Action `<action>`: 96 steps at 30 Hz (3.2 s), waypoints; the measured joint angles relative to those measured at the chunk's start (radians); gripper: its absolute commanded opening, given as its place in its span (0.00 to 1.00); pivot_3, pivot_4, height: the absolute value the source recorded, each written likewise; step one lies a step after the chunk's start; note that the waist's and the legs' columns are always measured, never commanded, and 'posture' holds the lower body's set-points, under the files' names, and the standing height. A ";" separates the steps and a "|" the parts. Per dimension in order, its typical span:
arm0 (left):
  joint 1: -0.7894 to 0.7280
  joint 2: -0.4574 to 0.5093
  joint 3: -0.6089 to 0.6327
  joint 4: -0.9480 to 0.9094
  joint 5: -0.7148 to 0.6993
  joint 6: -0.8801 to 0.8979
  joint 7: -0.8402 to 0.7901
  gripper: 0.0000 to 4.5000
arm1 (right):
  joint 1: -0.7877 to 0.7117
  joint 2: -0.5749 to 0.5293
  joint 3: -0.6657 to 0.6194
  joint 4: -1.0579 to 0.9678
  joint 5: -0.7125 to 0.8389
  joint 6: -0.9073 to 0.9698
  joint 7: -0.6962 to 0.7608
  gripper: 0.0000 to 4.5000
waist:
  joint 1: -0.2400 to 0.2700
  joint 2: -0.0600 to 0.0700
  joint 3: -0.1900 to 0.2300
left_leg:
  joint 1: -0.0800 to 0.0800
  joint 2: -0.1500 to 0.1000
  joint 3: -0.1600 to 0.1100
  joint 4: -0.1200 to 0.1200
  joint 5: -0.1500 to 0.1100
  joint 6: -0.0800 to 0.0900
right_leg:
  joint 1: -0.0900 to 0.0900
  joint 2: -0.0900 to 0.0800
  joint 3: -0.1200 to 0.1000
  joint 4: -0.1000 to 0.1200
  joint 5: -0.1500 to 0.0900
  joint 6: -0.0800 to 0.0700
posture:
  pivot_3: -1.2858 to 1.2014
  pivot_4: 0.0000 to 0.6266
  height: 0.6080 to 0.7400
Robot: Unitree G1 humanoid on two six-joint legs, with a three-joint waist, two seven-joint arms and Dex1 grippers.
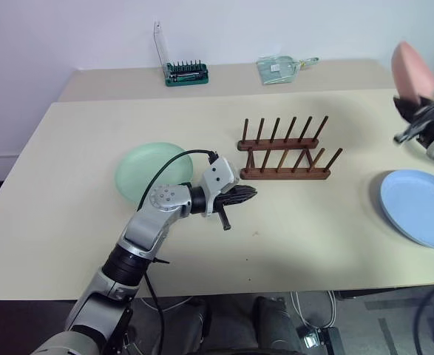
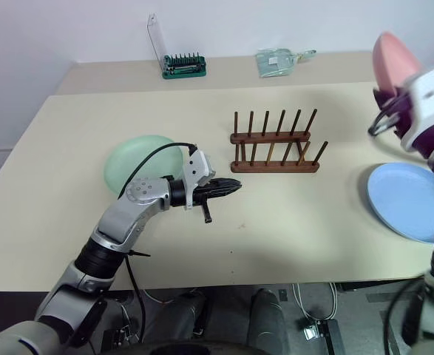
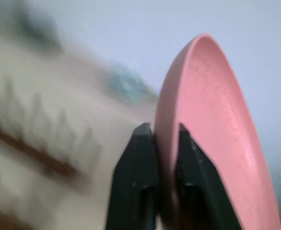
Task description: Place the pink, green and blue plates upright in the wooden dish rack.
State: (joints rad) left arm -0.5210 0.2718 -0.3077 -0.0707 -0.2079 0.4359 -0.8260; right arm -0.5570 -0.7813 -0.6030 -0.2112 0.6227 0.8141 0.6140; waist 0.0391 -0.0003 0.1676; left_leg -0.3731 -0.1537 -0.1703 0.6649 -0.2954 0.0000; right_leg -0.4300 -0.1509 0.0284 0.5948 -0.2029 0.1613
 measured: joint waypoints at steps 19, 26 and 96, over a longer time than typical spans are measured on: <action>0.017 0.015 0.050 -0.072 -0.111 0.047 -0.043 0.04 | -0.154 0.114 -0.039 0.176 0.532 0.290 -0.366 0.01 | -0.002 0.001 0.000 | -0.001 0.000 0.001 0.000 0.000 0.001 | -0.002 0.000 -0.001 0.001 0.000 0.000 | 0.52 0.24 1.00; 0.022 0.032 0.049 -0.101 -0.131 0.063 -0.047 0.04 | -0.163 0.140 -0.034 0.262 0.530 0.268 -0.440 0.01 | -0.004 0.001 0.000 | -0.001 0.000 0.001 0.000 0.000 0.001 | -0.002 0.000 -0.001 0.001 0.000 0.000 | 0.52 0.24 1.00; -0.138 0.067 0.528 -0.143 -0.226 0.493 0.628 0.00 | 0.036 -0.017 0.872 -0.284 -0.393 -0.337 0.076 0.99 | -0.008 -0.010 0.002 | -0.001 0.005 0.007 0.001 -0.004 -0.003 | -0.007 0.001 -0.006 0.002 0.002 -0.003 | 0.52 0.24 1.00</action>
State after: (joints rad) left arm -0.6592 0.3388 0.2199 -0.2139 -0.4335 0.9293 -0.1982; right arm -0.5208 -0.7985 0.2692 -0.4954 0.2299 0.4767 0.6896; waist 0.0313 -0.0103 0.1692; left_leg -0.3743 -0.1483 -0.1637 0.6655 -0.2995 -0.0031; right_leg -0.4371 -0.1499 0.0222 0.5969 -0.2010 0.1588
